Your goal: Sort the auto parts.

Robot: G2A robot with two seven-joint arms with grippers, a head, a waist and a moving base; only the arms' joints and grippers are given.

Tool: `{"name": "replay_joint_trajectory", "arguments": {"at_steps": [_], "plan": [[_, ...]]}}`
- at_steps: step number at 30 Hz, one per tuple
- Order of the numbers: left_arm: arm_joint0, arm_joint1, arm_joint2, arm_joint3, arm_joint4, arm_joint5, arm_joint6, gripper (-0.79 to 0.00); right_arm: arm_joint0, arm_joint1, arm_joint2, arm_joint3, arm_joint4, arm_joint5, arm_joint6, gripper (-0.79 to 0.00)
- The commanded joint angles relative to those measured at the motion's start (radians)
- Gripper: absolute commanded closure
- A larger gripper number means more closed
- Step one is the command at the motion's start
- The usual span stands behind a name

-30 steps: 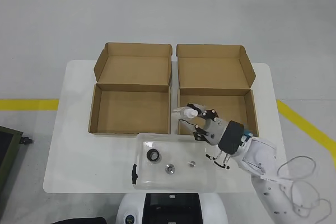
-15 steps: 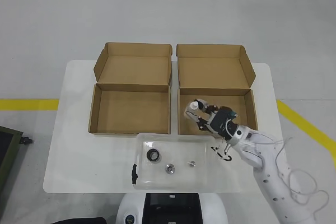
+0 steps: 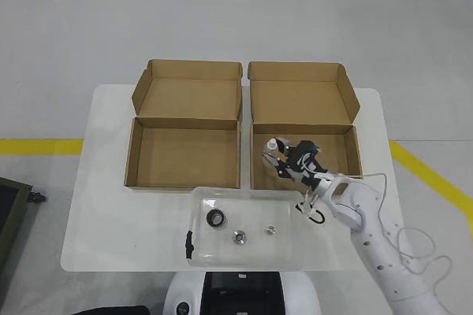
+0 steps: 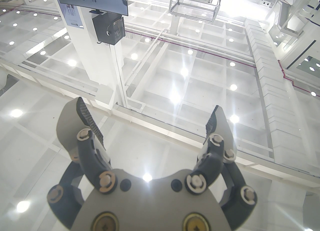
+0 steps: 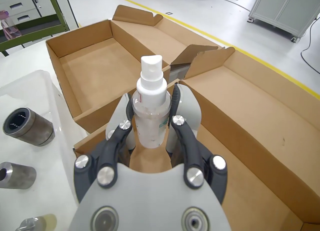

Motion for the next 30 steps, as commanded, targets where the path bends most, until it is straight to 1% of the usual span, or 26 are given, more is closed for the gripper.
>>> {"name": "replay_joint_trajectory", "arguments": {"at_steps": [1, 12, 13, 15, 18, 23, 25, 28, 29, 30], "plan": [[0.0, 0.0, 0.0, 0.0, 0.0, 0.0, 0.0, -0.785, 0.014, -0.003, -0.008, 0.02, 0.012, 0.008, 0.012, 0.0], [0.0, 0.0, 0.0, 0.0, 0.0, 0.0, 0.0, -0.785, 0.046, -0.011, -0.041, 0.075, 0.031, 0.024, 0.05, 0.0], [0.0, 0.0, 0.0, 0.0, 0.0, 0.0, 0.0, -0.785, 0.046, -0.012, -0.042, 0.078, 0.031, 0.023, 0.05, -0.034], [0.0, 0.0, 0.0, 0.0, 0.0, 0.0, 0.0, -0.785, 0.045, -0.011, -0.043, 0.08, 0.031, 0.023, 0.049, -0.148], [0.0, 0.0, 0.0, 0.0, 0.0, 0.0, 0.0, -0.785, 0.043, -0.011, -0.042, 0.083, 0.03, 0.023, 0.049, -0.24], [0.0, 0.0, 0.0, 0.0, 0.0, 0.0, 0.0, -0.785, 0.034, -0.01, -0.042, 0.073, 0.029, 0.021, 0.056, -0.314], [0.0, 0.0, 0.0, 0.0, 0.0, 0.0, 0.0, -0.785, 0.031, -0.009, -0.04, 0.069, 0.031, 0.02, 0.059, -0.363], [0.0, 0.0, 0.0, 0.0, 0.0, 0.0, 0.0, -0.785, 0.028, -0.008, -0.037, 0.063, 0.031, 0.014, 0.063, -0.397], [0.0, 0.0, 0.0, 0.0, 0.0, 0.0, 0.0, -0.785, 0.026, -0.008, -0.035, 0.057, 0.032, 0.012, 0.065, -0.511], [0.0, 0.0, 0.0, 0.0, 0.0, 0.0, 0.0, -0.785, 0.024, -0.007, -0.032, 0.045, 0.03, 0.01, 0.062, -0.588]]}}
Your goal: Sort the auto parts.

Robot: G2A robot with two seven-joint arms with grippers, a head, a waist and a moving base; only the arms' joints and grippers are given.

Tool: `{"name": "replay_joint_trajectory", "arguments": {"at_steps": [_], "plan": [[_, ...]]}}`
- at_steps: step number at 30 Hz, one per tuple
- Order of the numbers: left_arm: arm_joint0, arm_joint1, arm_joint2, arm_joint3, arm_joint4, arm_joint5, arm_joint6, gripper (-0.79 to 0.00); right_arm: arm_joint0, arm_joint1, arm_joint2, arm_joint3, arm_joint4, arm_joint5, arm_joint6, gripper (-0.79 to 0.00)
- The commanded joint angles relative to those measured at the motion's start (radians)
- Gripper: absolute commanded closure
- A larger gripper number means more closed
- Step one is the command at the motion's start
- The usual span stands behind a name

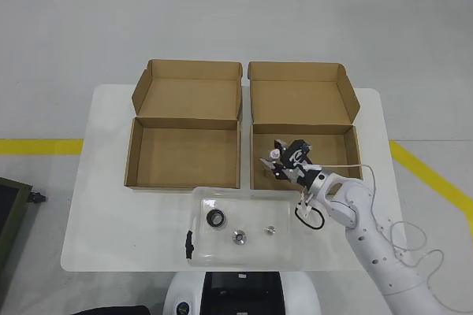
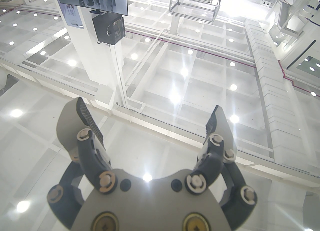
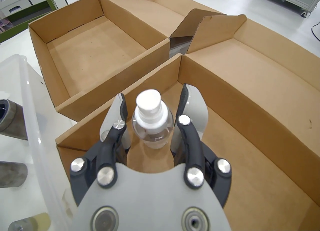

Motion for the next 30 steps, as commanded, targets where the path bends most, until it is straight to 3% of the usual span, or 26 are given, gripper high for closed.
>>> {"name": "replay_joint_trajectory", "arguments": {"at_steps": [1, 3, 11, 30], "plan": [[0.0, 0.0, 0.0, 0.0, 0.0, 0.0, 0.0, -0.785, -0.005, 0.002, 0.008, -0.023, -0.005, -0.003, -0.004, -0.668], [0.0, 0.0, 0.0, 0.0, 0.0, 0.0, 0.0, -0.785, -0.009, 0.006, 0.017, -0.064, -0.036, -0.012, -0.015, -0.785], [0.0, 0.0, 0.0, 0.0, 0.0, 0.0, 0.0, -0.785, -0.06, 0.025, 0.061, -0.257, -0.124, -0.046, 0.05, -0.785], [0.0, 0.0, 0.0, 0.0, 0.0, 0.0, 0.0, -0.785, -0.306, 0.083, 0.137, -0.644, -0.069, -0.372, 0.431, -0.785]]}}
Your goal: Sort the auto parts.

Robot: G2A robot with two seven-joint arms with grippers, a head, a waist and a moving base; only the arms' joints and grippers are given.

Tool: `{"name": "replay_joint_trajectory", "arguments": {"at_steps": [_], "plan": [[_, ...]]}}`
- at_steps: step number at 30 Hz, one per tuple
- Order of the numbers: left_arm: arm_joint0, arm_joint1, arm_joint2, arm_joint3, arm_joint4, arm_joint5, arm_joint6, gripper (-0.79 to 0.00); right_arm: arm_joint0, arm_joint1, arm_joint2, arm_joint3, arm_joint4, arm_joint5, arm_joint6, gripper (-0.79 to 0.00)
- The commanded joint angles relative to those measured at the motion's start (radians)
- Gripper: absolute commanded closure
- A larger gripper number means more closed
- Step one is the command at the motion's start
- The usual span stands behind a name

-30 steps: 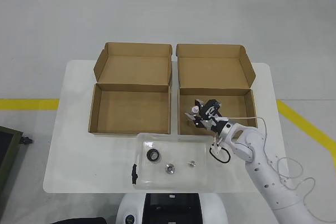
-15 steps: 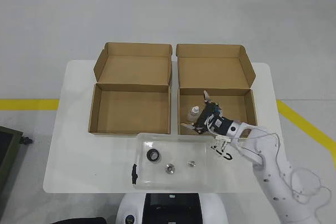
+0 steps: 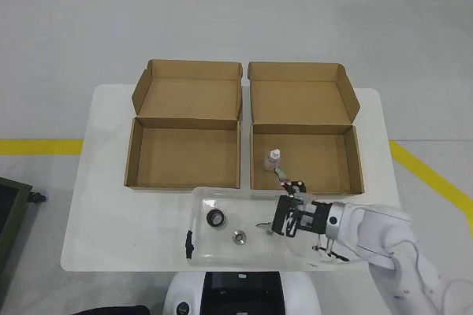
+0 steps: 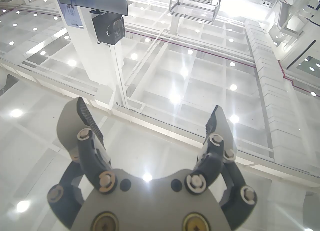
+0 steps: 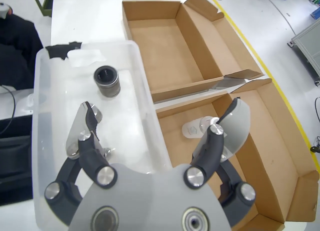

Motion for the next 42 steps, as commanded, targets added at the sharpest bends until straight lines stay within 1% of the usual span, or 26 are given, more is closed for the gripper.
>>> {"name": "replay_joint_trajectory", "arguments": {"at_steps": [1, 6, 16, 18, 20, 22, 24, 25, 26, 27, 29, 33, 38, 40, 42], "plan": [[0.0, 0.0, 0.0, 0.0, 0.0, 0.0, 0.0, -0.785, -0.012, 0.005, -0.016, -0.003, 0.01, -0.04, 0.052, -0.785], [0.0, 0.0, 0.0, 0.0, 0.0, 0.0, 0.0, -0.785, -0.008, 0.011, -0.055, 0.016, 0.023, -0.058, 0.15, -0.785], [0.0, 0.0, 0.0, 0.0, 0.0, 0.0, 0.0, -0.785, -0.011, 0.023, -0.095, 0.033, 0.016, -0.043, 0.265, -0.785], [0.0, 0.0, 0.0, 0.0, 0.0, 0.0, 0.0, -0.785, -0.011, 0.026, -0.1, 0.034, 0.012, -0.039, 0.28, -0.773], [0.0, 0.0, 0.0, 0.0, 0.0, 0.0, 0.0, -0.785, -0.009, 0.028, -0.106, 0.038, 0.001, -0.034, 0.297, -0.733], [0.0, 0.0, 0.0, 0.0, 0.0, 0.0, 0.0, -0.785, -0.006, 0.03, -0.114, 0.043, -0.009, -0.029, 0.311, -0.674], [0.0, 0.0, 0.0, 0.0, 0.0, 0.0, 0.0, -0.785, -0.001, 0.031, -0.125, 0.05, -0.016, -0.025, 0.322, -0.631], [0.0, 0.0, 0.0, 0.0, 0.0, 0.0, 0.0, -0.785, 0.002, 0.031, -0.131, 0.053, -0.018, -0.024, 0.325, -0.622], [0.0, 0.0, 0.0, 0.0, 0.0, 0.0, 0.0, -0.785, 0.007, 0.032, -0.137, 0.057, -0.023, -0.023, 0.33, -0.57], [0.0, 0.0, 0.0, 0.0, 0.0, 0.0, 0.0, -0.785, 0.011, 0.032, -0.143, 0.061, -0.029, -0.02, 0.334, -0.536], [0.0, 0.0, 0.0, 0.0, 0.0, 0.0, 0.0, -0.785, 0.019, 0.032, -0.157, 0.07, -0.039, -0.014, 0.343, -0.499], [0.0, 0.0, 0.0, 0.0, 0.0, 0.0, 0.0, -0.785, 0.035, 0.033, -0.188, 0.089, -0.058, -0.008, 0.372, -0.477], [0.0, 0.0, 0.0, 0.0, 0.0, 0.0, 0.0, -0.785, 0.057, 0.032, -0.222, 0.108, -0.069, 0.005, 0.402, -0.382], [0.0, 0.0, 0.0, 0.0, 0.0, 0.0, 0.0, -0.785, 0.065, 0.032, -0.234, 0.114, -0.069, 0.007, 0.411, -0.366], [0.0, 0.0, 0.0, 0.0, 0.0, 0.0, 0.0, -0.785, 0.072, 0.033, -0.242, 0.118, -0.068, 0.011, 0.422, -0.332]]}}
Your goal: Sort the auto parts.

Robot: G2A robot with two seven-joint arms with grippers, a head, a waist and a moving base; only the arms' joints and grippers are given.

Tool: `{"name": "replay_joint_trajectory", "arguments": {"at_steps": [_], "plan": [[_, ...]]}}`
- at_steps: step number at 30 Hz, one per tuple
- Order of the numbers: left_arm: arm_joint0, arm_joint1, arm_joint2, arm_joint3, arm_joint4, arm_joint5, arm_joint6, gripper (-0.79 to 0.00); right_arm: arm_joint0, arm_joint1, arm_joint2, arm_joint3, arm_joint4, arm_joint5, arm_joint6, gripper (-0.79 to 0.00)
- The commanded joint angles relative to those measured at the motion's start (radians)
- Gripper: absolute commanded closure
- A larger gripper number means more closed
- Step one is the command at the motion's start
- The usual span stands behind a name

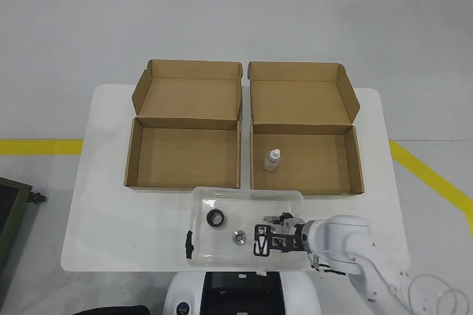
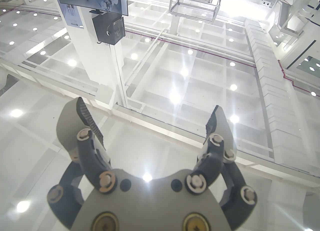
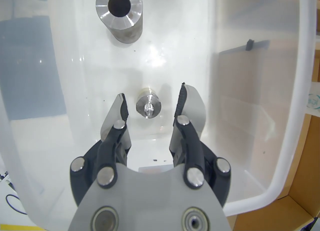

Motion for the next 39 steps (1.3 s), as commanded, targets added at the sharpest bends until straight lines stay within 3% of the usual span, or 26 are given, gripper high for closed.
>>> {"name": "replay_joint_trajectory", "arguments": {"at_steps": [1, 5, 8, 16, 20, 29, 39], "plan": [[0.0, 0.0, 0.0, 0.0, 0.0, 0.0, 0.0, -0.785, 0.006, 0.0, -0.007, 0.002, 0.002, 0.003, 0.011, -0.314], [0.0, 0.0, 0.0, 0.0, 0.0, 0.0, 0.0, -0.785, 0.014, 0.002, -0.018, 0.004, 0.008, 0.011, 0.024, -0.188], [0.0, 0.0, 0.0, 0.0, 0.0, 0.0, 0.0, -0.785, 0.017, 0.005, -0.024, -0.002, 0.014, 0.015, 0.027, 0.0], [0.0, 0.0, 0.0, 0.0, 0.0, 0.0, 0.0, -0.785, 0.019, 0.013, -0.011, -0.076, 0.039, 0.02, 0.013, 0.0], [0.0, 0.0, 0.0, 0.0, 0.0, 0.0, 0.0, -0.785, 0.013, 0.018, 0.012, -0.132, 0.032, 0.038, -0.05, 0.0], [0.0, 0.0, 0.0, 0.0, 0.0, 0.0, 0.0, -0.785, 0.004, 0.021, 0.066, -0.155, 0.107, 0.055, -0.369, 0.0], [0.0, 0.0, 0.0, 0.0, 0.0, 0.0, 0.0, -0.785, 0.017, 0.013, 0.096, -0.169, 0.087, 0.154, -0.709, 0.0]]}}
